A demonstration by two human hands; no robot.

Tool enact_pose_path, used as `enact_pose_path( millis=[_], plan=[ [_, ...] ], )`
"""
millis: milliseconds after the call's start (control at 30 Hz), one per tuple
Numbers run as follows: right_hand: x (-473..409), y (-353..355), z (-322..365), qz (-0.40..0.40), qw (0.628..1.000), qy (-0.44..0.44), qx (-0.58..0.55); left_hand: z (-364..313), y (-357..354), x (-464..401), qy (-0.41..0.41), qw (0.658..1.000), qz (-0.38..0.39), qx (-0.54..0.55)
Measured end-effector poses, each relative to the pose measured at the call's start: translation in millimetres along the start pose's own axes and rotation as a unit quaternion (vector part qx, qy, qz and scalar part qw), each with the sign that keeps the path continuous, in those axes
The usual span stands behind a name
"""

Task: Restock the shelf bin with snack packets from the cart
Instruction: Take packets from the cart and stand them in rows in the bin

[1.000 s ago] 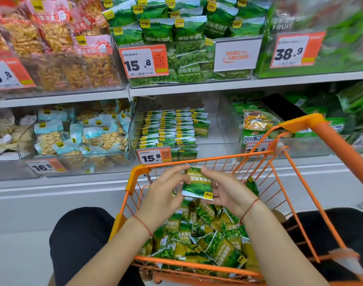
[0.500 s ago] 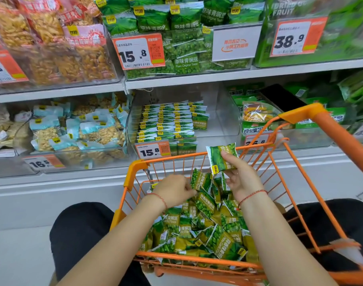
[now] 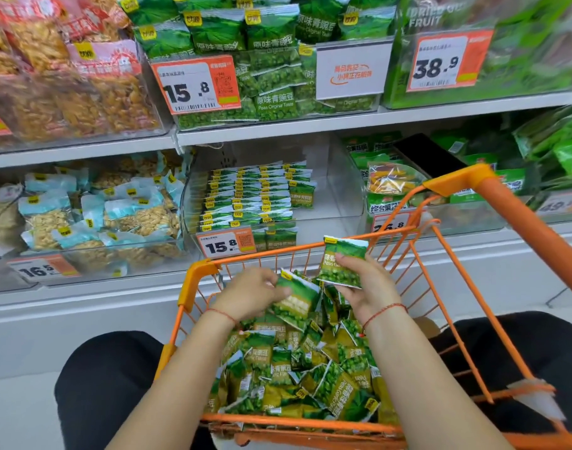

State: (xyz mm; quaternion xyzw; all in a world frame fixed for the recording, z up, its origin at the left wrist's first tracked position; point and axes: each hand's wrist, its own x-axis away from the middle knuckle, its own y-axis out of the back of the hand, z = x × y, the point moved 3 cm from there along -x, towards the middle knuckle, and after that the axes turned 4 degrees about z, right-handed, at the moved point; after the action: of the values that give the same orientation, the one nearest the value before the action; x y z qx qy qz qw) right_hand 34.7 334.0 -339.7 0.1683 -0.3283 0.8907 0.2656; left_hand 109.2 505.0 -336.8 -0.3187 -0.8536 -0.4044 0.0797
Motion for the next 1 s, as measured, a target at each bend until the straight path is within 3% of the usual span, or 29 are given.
enact_pose_path(
  millis=[100,167,333,533,567,633,733,767,867,1000],
  plan=[
    [3.6,-6.0,-0.2,0.013,0.999,0.014,0.028,-6.6,23.2,21.0,-0.02,0.984,-0.033,0.174],
    [4.3,-7.9,-1.9,0.01,0.998,0.012,0.06,-13.7,26.5,29.0,-0.034,0.965,-0.009,0.26],
    [14.3,-21.6,-9.1,0.087,0.992,-0.05,0.081,-23.1,7.3,18.1,-0.041,0.956,-0.009,0.289],
    [12.3,-19.1,-12.7,0.056,0.987,-0.007,0.147,-16.1,-0.6,6.5,-0.033,0.977,-0.052,0.205],
    [12.0,-16.6,-10.4,0.043,0.989,-0.01,0.138,-7.9,1.2,2.5,-0.021,0.986,-0.075,0.147],
    [12.2,-14.3,-5.5,0.035,0.993,-0.017,0.114,10.8,0.0,-8.2,-0.002,0.994,-0.068,-0.086],
    [8.6,-11.0,-7.5,0.033,0.992,-0.031,0.117,34.5,-17.4,-20.7,0.037,0.958,0.079,-0.274],
    [10.0,-11.4,-8.2,0.032,0.992,-0.038,0.116,37.5,-21.3,-22.5,0.038,0.95,0.102,-0.293],
    [8.6,-10.3,-12.1,0.033,0.991,-0.08,0.098,39.1,-24.8,-25.1,0.018,0.945,0.079,-0.316],
    [8.9,-10.3,-7.9,0.03,0.996,-0.077,0.038,43.5,-20.3,-23.7,-0.029,0.972,0.085,-0.218]
  ],
)
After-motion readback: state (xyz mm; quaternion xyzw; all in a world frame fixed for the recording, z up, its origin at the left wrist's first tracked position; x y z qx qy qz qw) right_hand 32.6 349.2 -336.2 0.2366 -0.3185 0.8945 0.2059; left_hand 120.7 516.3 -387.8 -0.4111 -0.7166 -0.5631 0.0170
